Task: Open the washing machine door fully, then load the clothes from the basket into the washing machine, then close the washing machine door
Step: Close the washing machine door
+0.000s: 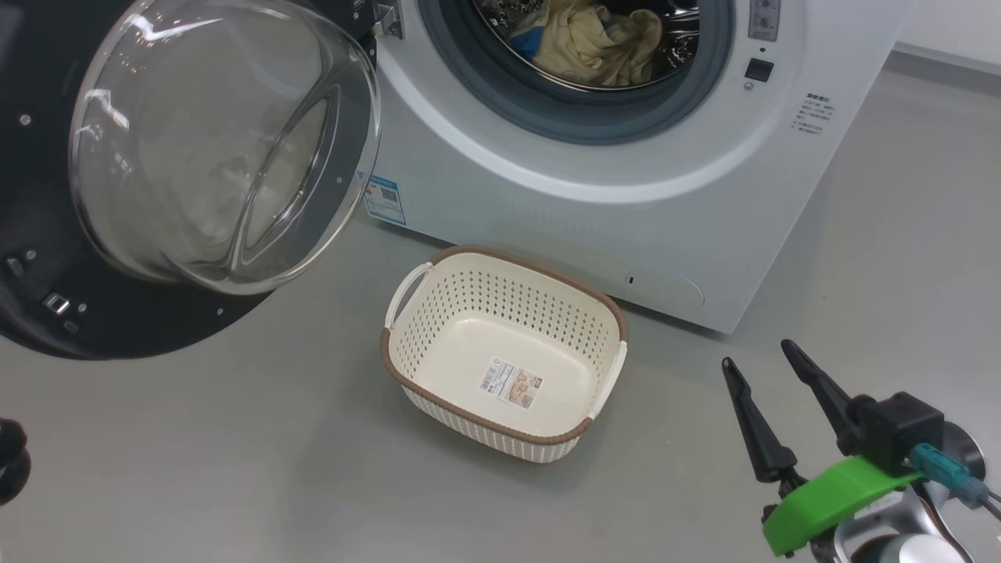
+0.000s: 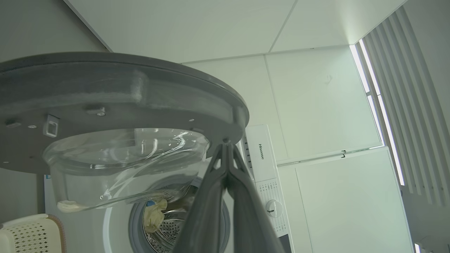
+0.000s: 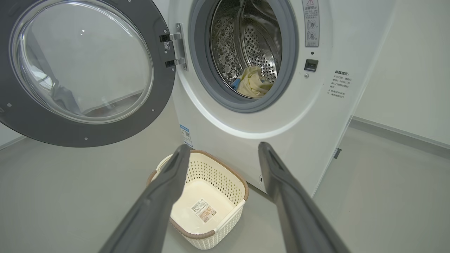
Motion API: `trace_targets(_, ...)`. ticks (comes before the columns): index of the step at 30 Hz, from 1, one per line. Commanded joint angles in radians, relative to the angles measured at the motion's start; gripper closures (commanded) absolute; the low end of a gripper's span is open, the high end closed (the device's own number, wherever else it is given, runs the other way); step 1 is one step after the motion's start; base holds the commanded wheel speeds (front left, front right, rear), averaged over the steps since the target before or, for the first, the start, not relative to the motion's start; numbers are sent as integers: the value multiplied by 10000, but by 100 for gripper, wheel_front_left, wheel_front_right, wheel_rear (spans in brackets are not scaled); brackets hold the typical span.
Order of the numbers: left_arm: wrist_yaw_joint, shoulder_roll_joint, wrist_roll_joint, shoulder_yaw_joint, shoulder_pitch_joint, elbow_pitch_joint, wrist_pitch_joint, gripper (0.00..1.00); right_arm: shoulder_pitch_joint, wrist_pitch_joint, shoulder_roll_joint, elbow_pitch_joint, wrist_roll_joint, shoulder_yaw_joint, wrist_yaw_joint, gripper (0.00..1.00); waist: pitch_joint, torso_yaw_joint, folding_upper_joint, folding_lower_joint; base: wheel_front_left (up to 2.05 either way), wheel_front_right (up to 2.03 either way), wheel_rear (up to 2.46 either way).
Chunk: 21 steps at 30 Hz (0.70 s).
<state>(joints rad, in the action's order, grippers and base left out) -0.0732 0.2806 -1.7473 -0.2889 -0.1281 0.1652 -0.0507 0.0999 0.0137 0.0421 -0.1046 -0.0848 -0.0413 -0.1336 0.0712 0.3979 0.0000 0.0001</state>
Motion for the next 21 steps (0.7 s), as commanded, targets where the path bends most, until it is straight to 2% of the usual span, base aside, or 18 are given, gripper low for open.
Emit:
trace_targets(1, -154, 587, -153, -572, -672, -90, 153, 100, -349, -40, 81, -457, 123, -191, 29, 0, 11, 5, 0, -1, 0, 0, 0)
trace_targets(13, -548, 1269, -924, -1665, -1901, -2553, 705, 100, -164, -410, 81, -695, 287, -215, 29, 0, -132, -194, 0, -1, 0, 0, 0)
trace_targets(21, -572, 1583, -608, -2047, -2658, -3852, 986, 100, -45, -695, 87, -947, 340, -297, 29, 0, -164, -442, 0, -1, 0, 0, 0)
